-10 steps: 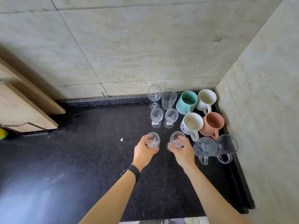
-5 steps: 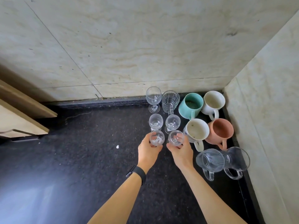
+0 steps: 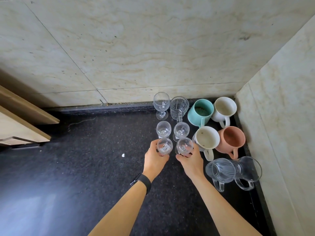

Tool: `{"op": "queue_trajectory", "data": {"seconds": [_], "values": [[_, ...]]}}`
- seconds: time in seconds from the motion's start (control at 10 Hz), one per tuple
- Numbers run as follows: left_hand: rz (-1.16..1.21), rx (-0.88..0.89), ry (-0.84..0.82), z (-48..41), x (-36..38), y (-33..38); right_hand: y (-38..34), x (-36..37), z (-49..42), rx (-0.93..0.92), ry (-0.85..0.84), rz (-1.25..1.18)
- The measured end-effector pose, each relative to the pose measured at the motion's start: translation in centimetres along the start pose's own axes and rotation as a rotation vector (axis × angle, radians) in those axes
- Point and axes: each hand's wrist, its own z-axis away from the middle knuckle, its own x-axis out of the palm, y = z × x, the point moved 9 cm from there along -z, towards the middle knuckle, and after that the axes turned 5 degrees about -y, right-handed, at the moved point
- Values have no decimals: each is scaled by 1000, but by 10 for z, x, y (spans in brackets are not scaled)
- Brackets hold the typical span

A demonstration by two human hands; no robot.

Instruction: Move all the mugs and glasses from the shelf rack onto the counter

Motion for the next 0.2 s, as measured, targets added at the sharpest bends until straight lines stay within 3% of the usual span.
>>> {"op": "queue_trajectory", "data": {"seconds": [0.1, 0.2], "values": [[-25, -53, -2, 7, -4, -7, 13, 0, 8, 61, 9, 1], [-245, -130, 38, 24, -12, -17, 23, 6, 33, 168, -20, 39]]}}
